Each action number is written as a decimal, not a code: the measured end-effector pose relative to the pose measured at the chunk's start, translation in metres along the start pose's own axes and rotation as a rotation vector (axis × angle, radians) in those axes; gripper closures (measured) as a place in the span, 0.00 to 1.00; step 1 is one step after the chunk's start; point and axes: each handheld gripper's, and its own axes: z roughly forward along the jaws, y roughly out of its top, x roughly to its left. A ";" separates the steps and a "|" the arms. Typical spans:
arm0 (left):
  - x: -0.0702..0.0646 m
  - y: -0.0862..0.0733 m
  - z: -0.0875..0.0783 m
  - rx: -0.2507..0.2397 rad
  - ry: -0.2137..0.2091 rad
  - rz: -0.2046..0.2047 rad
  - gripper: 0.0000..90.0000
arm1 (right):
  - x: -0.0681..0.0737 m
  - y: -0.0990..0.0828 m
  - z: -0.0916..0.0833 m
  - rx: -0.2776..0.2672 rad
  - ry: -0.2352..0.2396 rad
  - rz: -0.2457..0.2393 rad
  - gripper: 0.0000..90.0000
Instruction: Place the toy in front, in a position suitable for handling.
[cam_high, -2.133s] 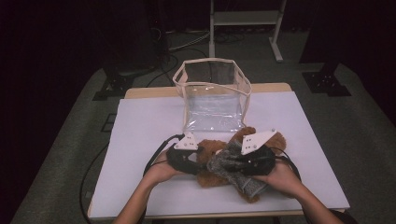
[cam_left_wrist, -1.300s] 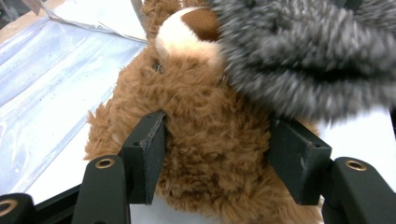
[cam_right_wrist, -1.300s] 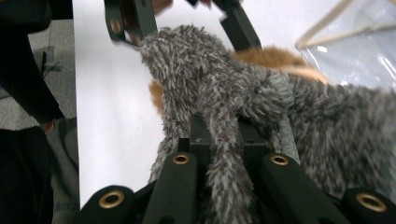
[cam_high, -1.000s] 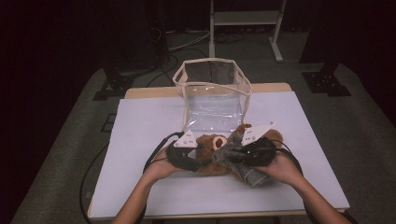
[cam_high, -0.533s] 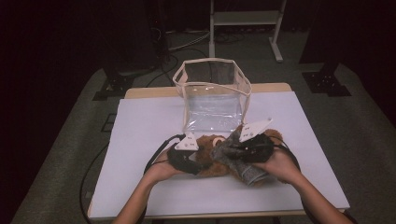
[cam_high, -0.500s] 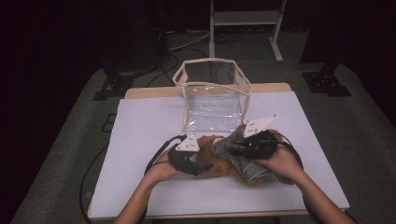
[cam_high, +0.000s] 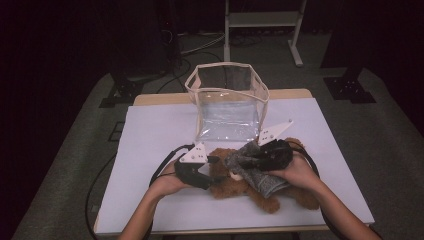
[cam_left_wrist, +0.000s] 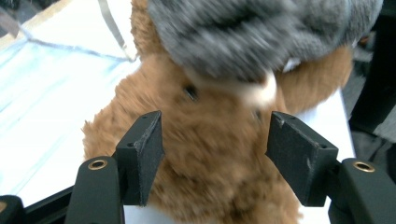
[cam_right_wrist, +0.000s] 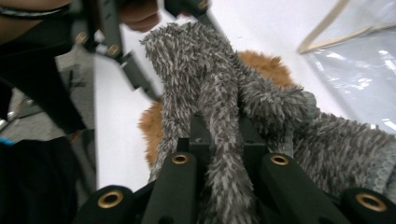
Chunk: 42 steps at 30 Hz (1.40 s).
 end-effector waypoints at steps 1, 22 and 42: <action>0.000 0.000 0.002 0.010 -0.007 0.006 0.39 | 0.002 0.000 -0.001 0.004 0.001 -0.005 0.89; -0.007 0.000 0.012 0.037 -0.041 0.015 0.39 | 0.000 -0.002 -0.003 0.024 -0.001 0.000 0.89; -0.014 -0.004 0.012 0.045 -0.070 0.027 0.38 | -0.002 0.006 0.003 0.035 0.024 -0.013 0.89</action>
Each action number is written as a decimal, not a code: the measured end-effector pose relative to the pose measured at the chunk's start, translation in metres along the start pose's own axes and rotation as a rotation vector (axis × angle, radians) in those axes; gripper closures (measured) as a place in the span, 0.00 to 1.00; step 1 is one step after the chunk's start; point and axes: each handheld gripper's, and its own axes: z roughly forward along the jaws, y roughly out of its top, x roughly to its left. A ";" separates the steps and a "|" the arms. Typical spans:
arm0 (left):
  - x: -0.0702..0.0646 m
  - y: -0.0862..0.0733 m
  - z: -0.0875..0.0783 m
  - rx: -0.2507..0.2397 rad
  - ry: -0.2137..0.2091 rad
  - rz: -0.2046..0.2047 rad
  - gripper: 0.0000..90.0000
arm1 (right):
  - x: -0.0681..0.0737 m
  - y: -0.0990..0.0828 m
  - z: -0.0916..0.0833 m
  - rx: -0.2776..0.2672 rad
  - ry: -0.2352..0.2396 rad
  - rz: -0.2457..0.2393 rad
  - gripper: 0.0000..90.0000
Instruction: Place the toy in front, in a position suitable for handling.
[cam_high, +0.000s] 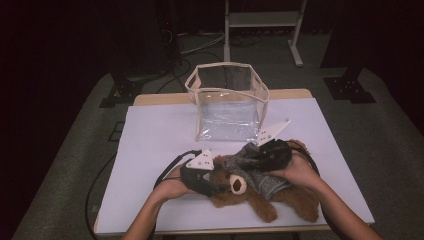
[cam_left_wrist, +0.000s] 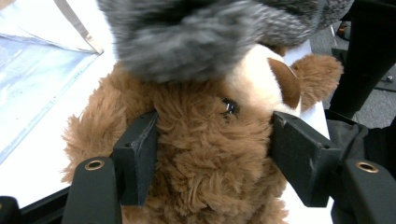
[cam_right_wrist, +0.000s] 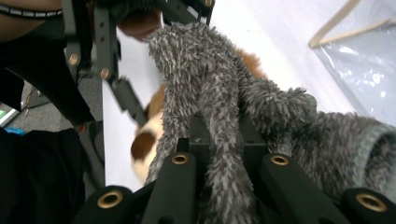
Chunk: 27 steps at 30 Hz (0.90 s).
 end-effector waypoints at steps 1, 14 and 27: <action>-0.001 0.000 -0.002 0.006 -0.005 0.011 0.38 | 0.000 0.006 0.005 -0.006 0.000 -0.009 0.89; -0.001 0.001 -0.003 -0.003 0.009 0.003 0.38 | 0.000 -0.004 0.001 0.031 -0.007 0.013 0.89; -0.004 0.001 -0.006 0.029 -0.032 0.019 0.38 | -0.007 0.007 0.013 0.042 -0.016 0.002 0.89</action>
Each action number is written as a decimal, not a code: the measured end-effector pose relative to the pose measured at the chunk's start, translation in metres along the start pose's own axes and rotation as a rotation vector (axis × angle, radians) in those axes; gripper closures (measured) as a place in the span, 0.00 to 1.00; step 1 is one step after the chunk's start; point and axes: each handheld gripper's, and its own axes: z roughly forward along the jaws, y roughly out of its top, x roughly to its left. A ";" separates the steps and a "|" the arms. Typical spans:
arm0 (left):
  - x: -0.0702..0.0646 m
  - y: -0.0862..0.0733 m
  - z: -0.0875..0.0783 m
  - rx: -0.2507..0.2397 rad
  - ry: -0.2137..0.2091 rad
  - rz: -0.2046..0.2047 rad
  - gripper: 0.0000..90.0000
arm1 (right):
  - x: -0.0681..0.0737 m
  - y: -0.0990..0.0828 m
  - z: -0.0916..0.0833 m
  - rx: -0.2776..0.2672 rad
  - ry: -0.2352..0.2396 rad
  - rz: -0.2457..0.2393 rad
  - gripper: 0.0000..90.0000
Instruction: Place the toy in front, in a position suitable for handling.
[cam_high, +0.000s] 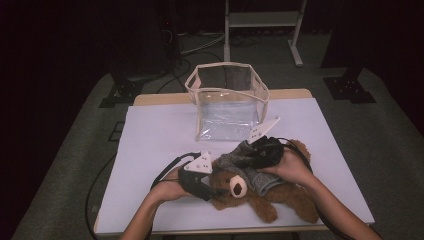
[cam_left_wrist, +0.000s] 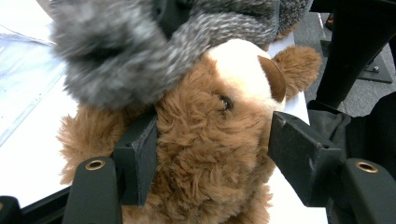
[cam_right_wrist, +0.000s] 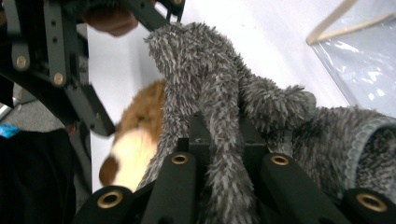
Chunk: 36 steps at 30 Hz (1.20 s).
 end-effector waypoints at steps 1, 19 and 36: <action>0.000 0.000 0.001 0.000 0.001 -0.002 0.38 | 0.000 -0.002 -0.003 0.003 -0.005 0.001 0.89; 0.009 0.020 -0.006 -0.020 0.024 0.001 0.35 | -0.006 -0.050 -0.045 -0.020 -0.038 0.085 0.89; 0.009 0.024 0.003 0.017 -0.002 0.016 0.36 | -0.015 -0.063 -0.059 -0.063 -0.056 0.112 0.89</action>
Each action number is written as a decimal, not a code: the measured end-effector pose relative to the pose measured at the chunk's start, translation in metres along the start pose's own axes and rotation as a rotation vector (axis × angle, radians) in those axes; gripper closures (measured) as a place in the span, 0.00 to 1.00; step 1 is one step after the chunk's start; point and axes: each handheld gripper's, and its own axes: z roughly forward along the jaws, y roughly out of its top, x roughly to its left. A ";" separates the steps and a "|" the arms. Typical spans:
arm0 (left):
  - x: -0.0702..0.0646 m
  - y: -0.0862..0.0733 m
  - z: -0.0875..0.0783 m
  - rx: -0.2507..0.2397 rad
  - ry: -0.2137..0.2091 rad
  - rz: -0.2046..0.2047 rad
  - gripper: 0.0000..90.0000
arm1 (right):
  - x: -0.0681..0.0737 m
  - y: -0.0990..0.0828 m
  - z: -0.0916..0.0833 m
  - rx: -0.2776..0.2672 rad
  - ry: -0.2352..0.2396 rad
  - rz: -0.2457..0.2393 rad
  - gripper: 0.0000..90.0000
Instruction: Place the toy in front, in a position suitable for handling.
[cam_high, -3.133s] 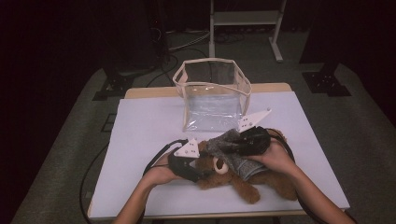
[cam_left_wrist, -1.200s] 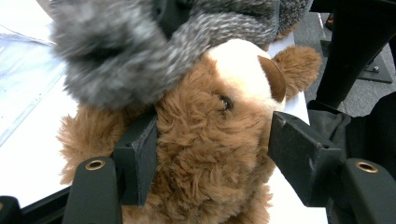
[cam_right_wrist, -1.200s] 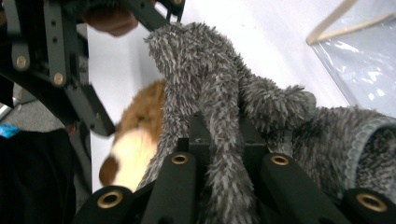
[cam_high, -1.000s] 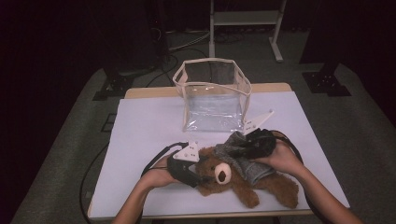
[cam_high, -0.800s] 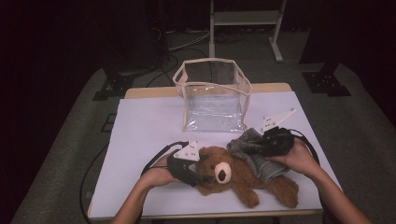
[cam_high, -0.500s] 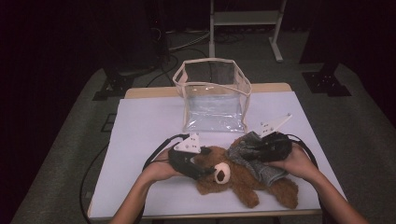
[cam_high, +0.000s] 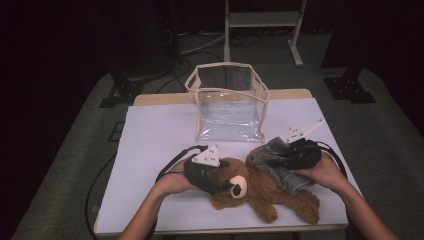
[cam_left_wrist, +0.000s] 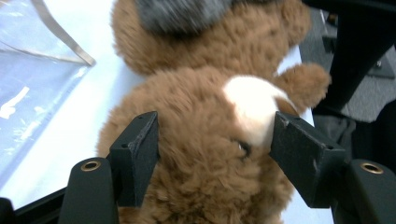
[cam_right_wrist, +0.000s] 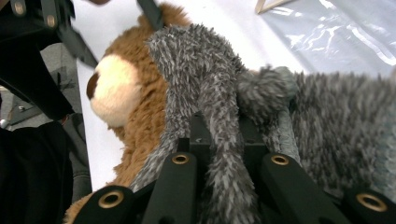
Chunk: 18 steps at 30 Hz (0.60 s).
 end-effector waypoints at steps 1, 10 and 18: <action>0.002 0.001 -0.002 -0.012 0.002 -0.006 0.36 | 0.000 0.000 0.000 0.000 0.000 0.000 0.89; -0.002 0.001 0.004 0.027 -0.025 -0.009 0.39 | 0.013 -0.001 -0.003 0.003 0.009 -0.036 0.89; -0.003 0.002 0.003 0.039 -0.021 0.013 0.39 | -0.005 -0.011 -0.021 -0.038 -0.013 0.018 0.89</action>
